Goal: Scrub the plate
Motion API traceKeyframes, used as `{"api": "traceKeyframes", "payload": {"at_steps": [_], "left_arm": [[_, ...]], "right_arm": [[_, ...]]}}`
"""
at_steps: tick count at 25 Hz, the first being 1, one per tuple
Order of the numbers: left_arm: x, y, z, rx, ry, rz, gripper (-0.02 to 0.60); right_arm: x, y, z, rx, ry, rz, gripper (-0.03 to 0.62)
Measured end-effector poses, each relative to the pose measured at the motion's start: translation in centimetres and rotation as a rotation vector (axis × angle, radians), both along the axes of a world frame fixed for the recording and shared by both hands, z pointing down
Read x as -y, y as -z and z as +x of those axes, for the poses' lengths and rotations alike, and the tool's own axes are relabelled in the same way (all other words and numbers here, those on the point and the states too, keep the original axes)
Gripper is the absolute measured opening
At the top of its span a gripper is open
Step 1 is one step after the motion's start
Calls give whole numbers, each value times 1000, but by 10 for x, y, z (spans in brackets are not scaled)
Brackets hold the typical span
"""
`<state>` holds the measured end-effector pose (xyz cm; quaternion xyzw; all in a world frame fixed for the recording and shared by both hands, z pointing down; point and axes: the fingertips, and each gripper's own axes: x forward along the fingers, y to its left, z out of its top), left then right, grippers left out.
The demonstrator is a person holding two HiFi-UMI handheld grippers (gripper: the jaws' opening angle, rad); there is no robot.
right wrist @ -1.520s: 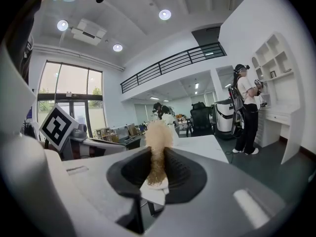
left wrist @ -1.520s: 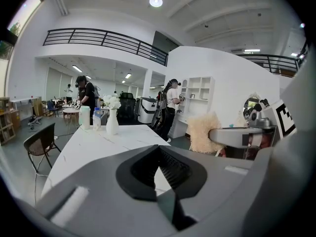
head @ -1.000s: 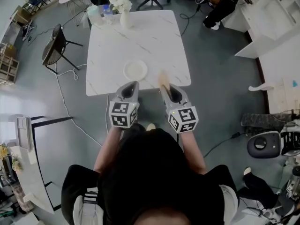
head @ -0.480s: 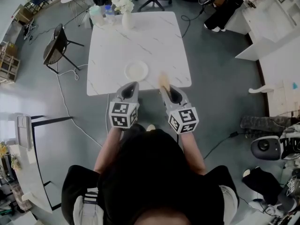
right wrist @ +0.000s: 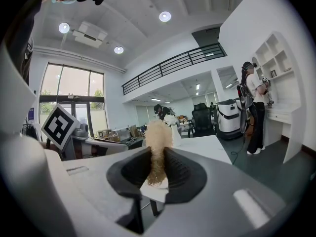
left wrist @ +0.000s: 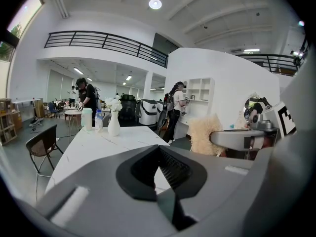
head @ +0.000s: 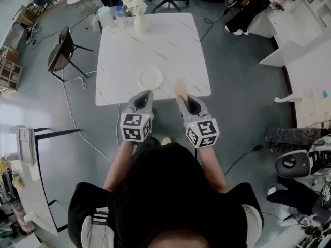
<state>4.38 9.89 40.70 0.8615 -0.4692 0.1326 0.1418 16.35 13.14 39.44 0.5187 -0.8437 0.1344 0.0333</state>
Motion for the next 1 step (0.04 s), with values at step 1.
{"api": "traceKeyframes", "payload": {"at_steps": [1], "left_arm": [[0,0,0,0,0,0,6]], "right_arm": [[0,0,0,0,0,0,69]]}}
